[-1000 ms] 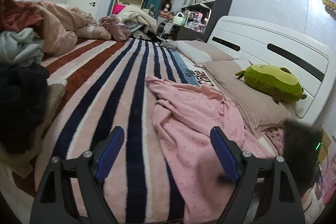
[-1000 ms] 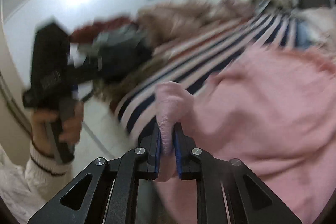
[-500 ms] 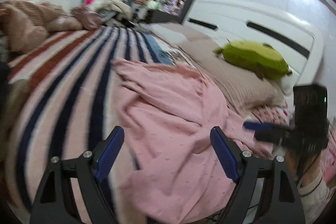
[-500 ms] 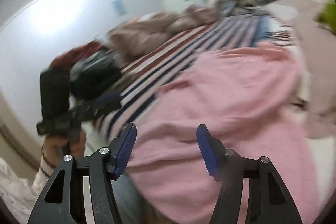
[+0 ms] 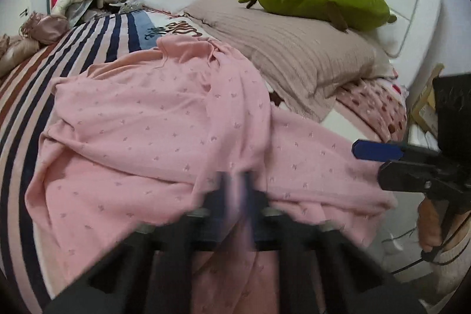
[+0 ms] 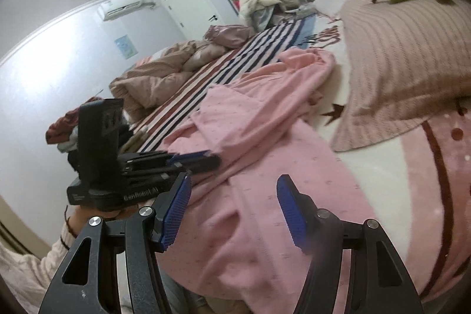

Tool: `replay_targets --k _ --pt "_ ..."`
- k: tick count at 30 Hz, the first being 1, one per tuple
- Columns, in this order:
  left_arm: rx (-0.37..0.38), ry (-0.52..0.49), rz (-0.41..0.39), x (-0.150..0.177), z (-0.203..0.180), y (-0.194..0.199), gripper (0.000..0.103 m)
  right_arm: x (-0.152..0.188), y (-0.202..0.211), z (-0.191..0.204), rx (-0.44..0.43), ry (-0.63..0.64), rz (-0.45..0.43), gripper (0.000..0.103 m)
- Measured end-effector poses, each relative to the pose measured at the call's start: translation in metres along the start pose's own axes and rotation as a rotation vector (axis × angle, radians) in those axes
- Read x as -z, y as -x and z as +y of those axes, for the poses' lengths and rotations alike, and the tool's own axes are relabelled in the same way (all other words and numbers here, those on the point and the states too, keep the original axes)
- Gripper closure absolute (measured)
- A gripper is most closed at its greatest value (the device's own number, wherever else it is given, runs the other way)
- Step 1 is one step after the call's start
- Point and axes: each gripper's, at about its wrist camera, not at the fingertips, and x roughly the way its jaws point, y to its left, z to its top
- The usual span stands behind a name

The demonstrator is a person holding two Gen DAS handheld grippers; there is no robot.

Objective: Fold small clothes

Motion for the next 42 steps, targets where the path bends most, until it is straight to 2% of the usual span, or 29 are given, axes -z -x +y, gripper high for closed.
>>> replay_targets --k 3,5,10,12,16,17,19,22,25,30,33,35,36,37,42 --pt "-0.012 0.074 -0.083 -0.006 0.011 0.014 0.102 -0.002 0.003 -0.009 -0.005 -0.017 -0.013 0.046" --pt "-0.068 0.153 -0.108 -0.009 0.025 0.021 0.102 -0.003 0.005 -0.013 -0.008 -0.023 -0.018 0.046" --pt "-0.237 0.275 -0.088 -0.002 0.06 0.022 0.102 -0.006 -0.001 -0.022 -0.01 -0.026 -0.003 0.046" --pt "-0.256 0.322 -0.051 0.005 0.071 0.017 0.102 -0.005 -0.005 -0.024 0.0 -0.026 0.013 0.046" --pt "-0.226 0.358 -0.005 0.015 0.077 0.009 0.099 -0.005 -0.016 -0.036 0.04 -0.051 0.046 0.046" --pt "-0.212 0.356 -0.014 0.016 0.075 0.011 0.096 -0.005 -0.016 -0.036 0.039 -0.052 0.047 0.046" --pt "-0.175 0.347 -0.04 0.015 0.071 0.02 0.08 -0.01 -0.016 -0.036 0.044 -0.044 0.051 0.046" --pt "-0.127 0.312 -0.063 0.005 0.067 0.027 0.068 -0.027 -0.019 -0.028 0.078 0.014 0.057 0.046" --pt "-0.111 0.269 -0.069 -0.004 0.063 0.027 0.063 -0.05 -0.03 -0.026 0.117 0.054 0.07 0.046" --pt "-0.085 0.276 -0.038 -0.01 0.071 0.007 0.063 -0.089 -0.071 -0.032 0.173 0.085 0.138 0.046" --pt "-0.106 0.255 -0.013 -0.016 0.075 -0.006 0.063 -0.121 -0.095 -0.039 0.245 0.09 0.129 0.046" --pt "-0.101 0.265 -0.001 -0.017 0.08 -0.012 0.067 -0.139 -0.109 -0.048 0.256 0.051 0.123 0.049" --pt "-0.09 0.273 0.0 -0.016 0.082 -0.013 0.075 -0.15 -0.122 -0.058 0.249 0.002 0.138 0.051" --pt "-0.081 0.279 -0.002 -0.015 0.084 -0.012 0.078 -0.157 -0.13 -0.064 0.245 -0.023 0.151 0.051" --pt "-0.04 0.318 -0.04 -0.009 0.094 -0.006 0.078 -0.176 -0.176 -0.092 0.304 -0.119 0.186 0.049"
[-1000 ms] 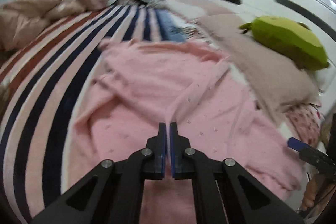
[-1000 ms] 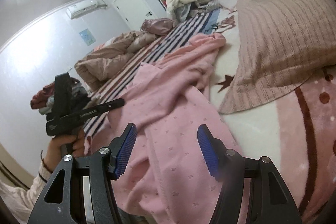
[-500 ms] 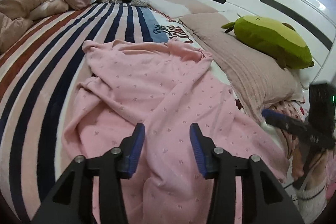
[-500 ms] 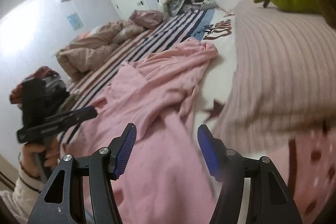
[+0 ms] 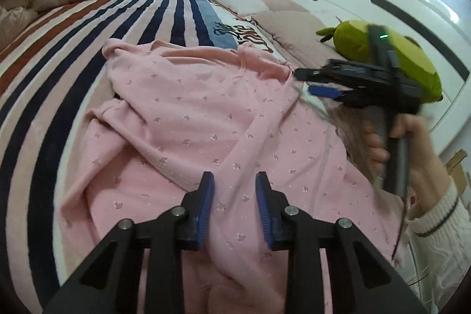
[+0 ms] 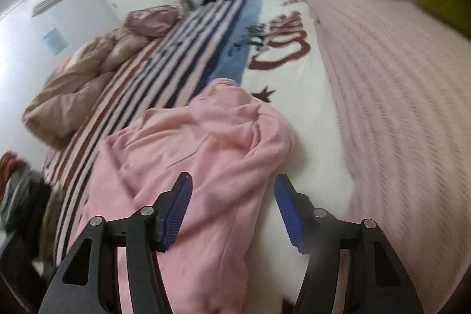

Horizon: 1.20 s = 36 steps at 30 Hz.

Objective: Fold small clothes

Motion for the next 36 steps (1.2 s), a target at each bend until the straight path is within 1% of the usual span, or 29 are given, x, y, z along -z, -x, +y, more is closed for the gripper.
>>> replay_targets --k 1,2,3,4,6,7,9,11,12,14,15,16,17,18,19,20,21,22,23,24,25,26,27,28,30,31,34,36 --pt "-0.001 0.012 -0.006 0.0 0.003 0.0 0.078 -0.002 -0.009 -0.001 0.024 -0.016 0.009 0.052" --pt "-0.004 0.021 -0.01 -0.001 0.006 0.001 0.078 -0.004 -0.015 -0.001 0.057 -0.02 0.017 0.06" --pt "-0.002 0.029 -0.013 -0.001 0.009 0.0 0.08 -0.004 -0.019 0.0 0.099 -0.019 0.008 0.087" --pt "0.002 0.036 -0.011 -0.002 0.011 0.0 0.089 -0.005 -0.02 0.001 0.103 -0.014 -0.007 0.096" --pt "-0.005 0.039 -0.006 -0.002 0.015 -0.001 0.099 -0.005 -0.017 0.008 0.085 0.016 -0.054 0.097" --pt "-0.015 0.042 -0.011 -0.002 0.017 -0.001 0.1 -0.005 -0.014 0.015 0.093 0.052 -0.091 0.097" --pt "-0.021 0.057 -0.023 -0.003 0.02 0.001 0.101 -0.006 -0.011 0.029 0.103 0.12 -0.137 0.098" --pt "-0.02 0.069 -0.026 -0.003 0.024 0.002 0.101 -0.005 -0.011 0.043 0.121 0.187 -0.161 0.098" --pt "-0.019 0.072 -0.026 -0.003 0.026 0.002 0.101 -0.005 -0.013 0.05 0.11 0.224 -0.158 0.097" --pt "-0.012 0.08 -0.023 -0.002 0.029 0.0 0.101 -0.002 -0.023 0.065 0.083 0.299 -0.109 0.095" --pt "-0.006 0.085 -0.019 -0.001 0.029 0.0 0.101 -0.001 -0.03 0.073 0.094 0.33 -0.08 0.093" --pt "0.009 0.086 -0.015 0.0 0.03 0.0 0.1 0.001 -0.036 0.077 0.095 0.35 -0.059 0.085" --pt "0.029 0.079 -0.01 0.0 0.029 0.0 0.095 0.001 -0.041 0.079 0.081 0.356 -0.036 0.076" --pt "0.05 0.066 0.0 0.002 0.026 -0.001 0.078 0.001 -0.046 0.079 0.057 0.35 0.006 0.055" --pt "0.065 0.049 0.003 0.005 0.023 0.0 0.066 0.002 -0.05 0.078 0.035 0.341 0.035 0.049" --pt "0.068 0.034 0.001 0.006 0.021 0.001 0.065 0.002 -0.048 0.077 0.023 0.335 0.04 0.049" --pt "0.066 0.018 0.004 0.008 0.019 0.001 0.065 0.003 -0.041 0.076 0.026 0.329 0.025 0.049" --pt "0.063 0.012 0.009 0.009 0.018 0.0 0.065 0.004 -0.027 0.072 0.019 0.31 -0.01 0.049" --pt "0.058 0.014 0.012 0.009 0.018 -0.001 0.065 0.006 -0.018 0.069 0.007 0.294 -0.033 0.049" --pt "0.051 0.02 0.012 0.009 0.02 -0.001 0.079 0.008 -0.001 0.062 -0.008 0.263 -0.07 0.049" --pt "0.045 0.024 0.018 0.009 0.021 -0.003 0.099 0.01 0.008 0.057 -0.004 0.245 -0.089 0.049" --pt "0.052 0.027 0.026 0.009 0.021 -0.004 0.1 0.013 0.019 0.051 0.025 0.229 -0.095 0.049" --pt "0.055 0.026 0.021 0.01 0.021 -0.003 0.101 0.017 0.026 0.046 0.057 0.225 -0.083 0.049" --pt "0.045 0.021 0.008 0.01 0.02 -0.001 0.102 0.02 0.028 0.043 0.076 0.228 -0.06 0.049" --pt "0.032 0.025 -0.017 0.011 0.02 0.005 0.102 0.031 0.028 0.035 0.108 0.249 0.029 0.049" --pt "0.018 0.036 -0.041 0.012 0.021 0.01 0.102 0.038 0.03 0.032 0.12 0.261 0.043 0.049" --pt "0.008 0.059 -0.071 0.014 0.028 0.023 0.102 0.056 0.034 0.027 0.124 0.286 0.062 0.05" --pt "-0.024 0.066 -0.077 0.015 0.033 0.027 0.102 0.067 0.038 0.03 0.107 0.312 0.066 0.05"
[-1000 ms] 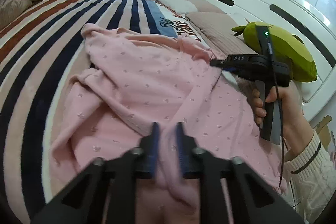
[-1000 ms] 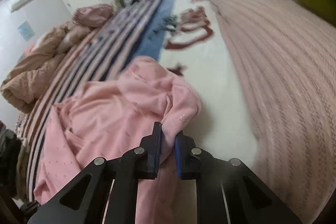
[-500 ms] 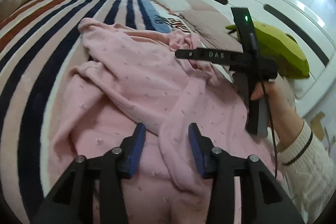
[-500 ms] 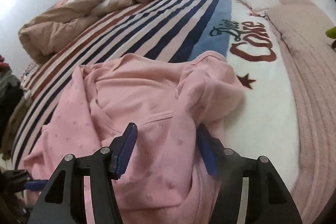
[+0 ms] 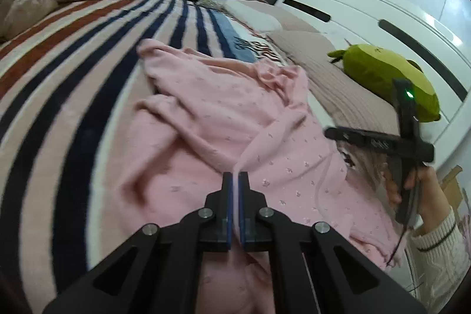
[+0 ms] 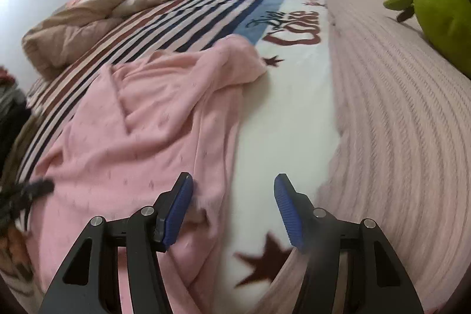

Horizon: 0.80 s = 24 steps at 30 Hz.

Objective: Fold small clothes

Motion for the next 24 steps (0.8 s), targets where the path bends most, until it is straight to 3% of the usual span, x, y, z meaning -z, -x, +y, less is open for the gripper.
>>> replay_targets --k 3,6,10,13,16,18,22,24 --pt "-0.053 0.01 0.011 0.003 0.004 -0.002 0.102 0.012 0.0 0.009 -0.023 0.016 0.013 0.05" --pt "0.018 0.043 0.017 0.004 0.009 -0.001 0.101 0.019 -0.004 0.014 -0.026 0.032 0.025 0.049" --pt "0.023 0.037 0.019 0.002 0.008 -0.001 0.096 0.027 0.0 0.022 -0.093 0.091 0.045 0.049" --pt "0.036 0.052 0.03 0.003 0.01 -0.004 0.096 0.031 -0.001 0.033 -0.003 0.172 0.062 0.05" --pt "0.017 0.06 0.018 0.005 0.011 -0.005 0.102 0.029 -0.005 0.035 0.123 0.144 0.018 0.051" --pt "0.008 0.074 -0.004 0.005 0.013 -0.001 0.102 0.025 -0.005 0.029 0.242 0.102 -0.028 0.087" --pt "0.06 0.038 0.029 0.005 0.012 0.004 0.101 0.021 0.006 0.008 0.342 -0.002 -0.076 0.087" --pt "0.06 0.02 0.078 0.008 0.012 0.002 0.092 0.022 0.008 0.002 0.345 -0.011 -0.07 0.086"
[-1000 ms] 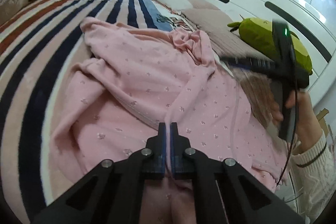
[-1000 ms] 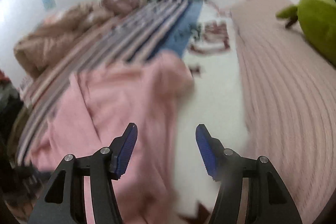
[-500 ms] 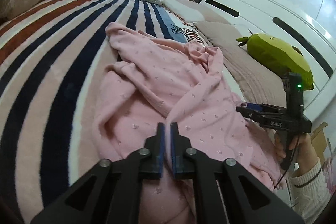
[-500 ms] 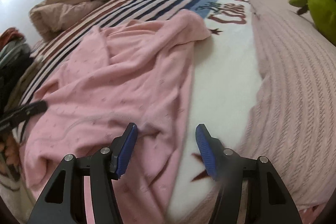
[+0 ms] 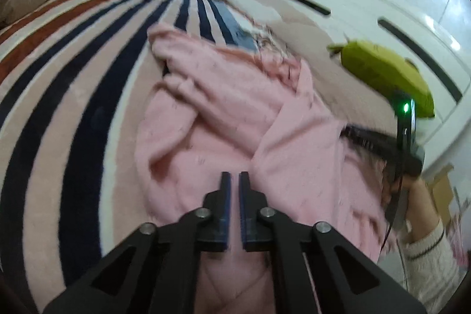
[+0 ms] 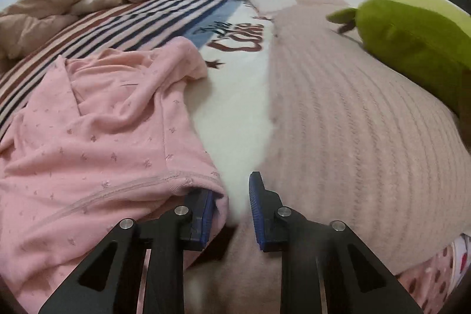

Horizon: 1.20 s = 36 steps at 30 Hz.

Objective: Fold small clothes
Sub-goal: 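Grasp the shirt side with the right gripper while the left gripper pinches the hem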

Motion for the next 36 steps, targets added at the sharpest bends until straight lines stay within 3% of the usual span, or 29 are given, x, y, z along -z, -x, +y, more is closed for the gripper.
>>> replay_targets --k 2,5,7,11,13,17,19,21,24,26,27,28,30,31,33,36 --pt "0.014 0.005 -0.004 0.005 0.002 0.006 0.078 0.001 0.004 -0.001 -0.062 0.019 0.018 0.079" --pt "0.047 -0.002 -0.032 0.016 0.005 0.029 0.055 0.015 0.026 -0.007 -0.172 0.049 0.041 0.053" --pt "0.021 -0.03 -0.048 0.027 0.008 0.049 0.042 0.031 0.048 -0.023 -0.32 0.024 0.053 0.039" --pt "-0.034 -0.013 -0.006 0.05 0.029 0.073 0.041 0.071 0.067 -0.05 -0.417 -0.027 0.124 0.039" --pt "-0.012 0.01 0.028 0.064 0.039 0.078 0.041 0.099 0.072 -0.059 -0.507 -0.055 0.17 0.038" --pt "-0.01 -0.013 0.035 0.077 0.033 0.075 0.04 0.125 0.087 -0.059 -0.628 -0.094 0.114 0.036" --pt "0.038 -0.02 0.05 0.074 0.023 0.068 0.04 0.132 0.087 -0.053 -0.733 -0.112 0.119 0.036" --pt "0.086 -0.033 0.074 0.074 0.011 0.057 0.041 0.134 0.084 -0.041 -0.75 -0.073 0.119 0.036" --pt "0.031 -0.079 0.083 0.072 -0.006 0.038 0.041 0.132 0.079 -0.03 -0.853 -0.089 0.132 0.037" --pt "0.022 -0.046 0.078 0.068 -0.01 0.033 0.053 0.13 0.074 -0.018 -0.874 -0.068 0.14 0.041" --pt "0.016 -0.03 0.078 0.066 -0.009 0.031 0.063 0.131 0.076 -0.013 -0.861 -0.046 0.138 0.045" --pt "0.014 -0.02 0.081 0.065 -0.009 0.029 0.067 0.129 0.076 -0.004 -0.85 -0.025 0.133 0.05" --pt "-0.006 -0.03 0.075 0.068 -0.013 0.03 0.069 0.127 0.074 0.008 -0.83 -0.006 0.135 0.059" --pt "-0.018 -0.045 0.073 0.072 -0.015 0.033 0.069 0.127 0.076 0.017 -0.785 0.018 0.127 0.072" --pt "-0.036 -0.071 0.076 0.076 -0.022 0.035 0.069 0.128 0.083 0.026 -0.661 0.072 0.112 0.084" --pt "-0.05 -0.096 0.082 0.083 -0.025 0.045 0.069 0.13 0.092 0.027 -0.665 0.068 0.106 0.089"
